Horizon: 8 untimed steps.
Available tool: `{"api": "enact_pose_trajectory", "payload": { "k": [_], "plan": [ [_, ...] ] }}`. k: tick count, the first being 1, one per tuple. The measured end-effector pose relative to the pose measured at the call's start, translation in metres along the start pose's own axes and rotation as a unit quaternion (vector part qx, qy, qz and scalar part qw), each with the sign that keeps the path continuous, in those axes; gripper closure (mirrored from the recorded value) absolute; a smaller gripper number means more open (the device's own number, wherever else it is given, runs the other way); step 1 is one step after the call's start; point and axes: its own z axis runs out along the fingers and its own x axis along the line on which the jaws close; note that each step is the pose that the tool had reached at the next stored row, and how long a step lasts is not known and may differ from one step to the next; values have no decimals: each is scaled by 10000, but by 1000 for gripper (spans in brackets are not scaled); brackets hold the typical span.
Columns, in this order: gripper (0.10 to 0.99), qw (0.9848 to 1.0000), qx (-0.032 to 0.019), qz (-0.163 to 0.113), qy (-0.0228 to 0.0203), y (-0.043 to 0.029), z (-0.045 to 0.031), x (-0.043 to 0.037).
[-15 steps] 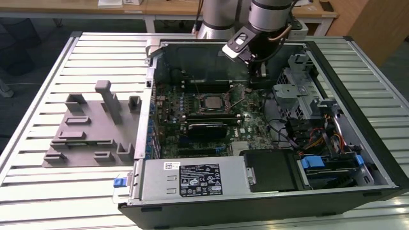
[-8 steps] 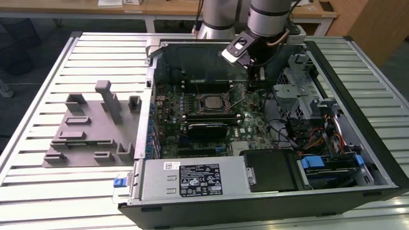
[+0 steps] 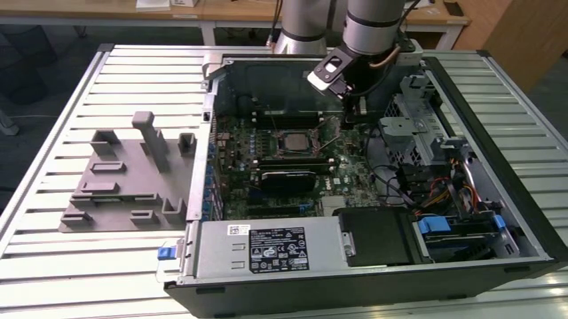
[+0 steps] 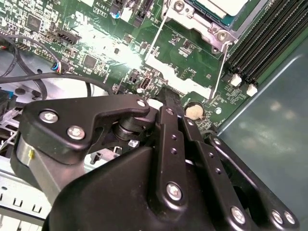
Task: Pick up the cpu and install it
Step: 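Close the cpu cover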
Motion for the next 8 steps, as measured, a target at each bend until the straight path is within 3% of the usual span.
{"api": "enact_pose_trajectory", "payload": {
  "k": [4,8],
  "plan": [
    [980,10000,0,1,1,-22,0,0],
    [980,10000,0,9,0,-94,-4,-1]
  ]
}}
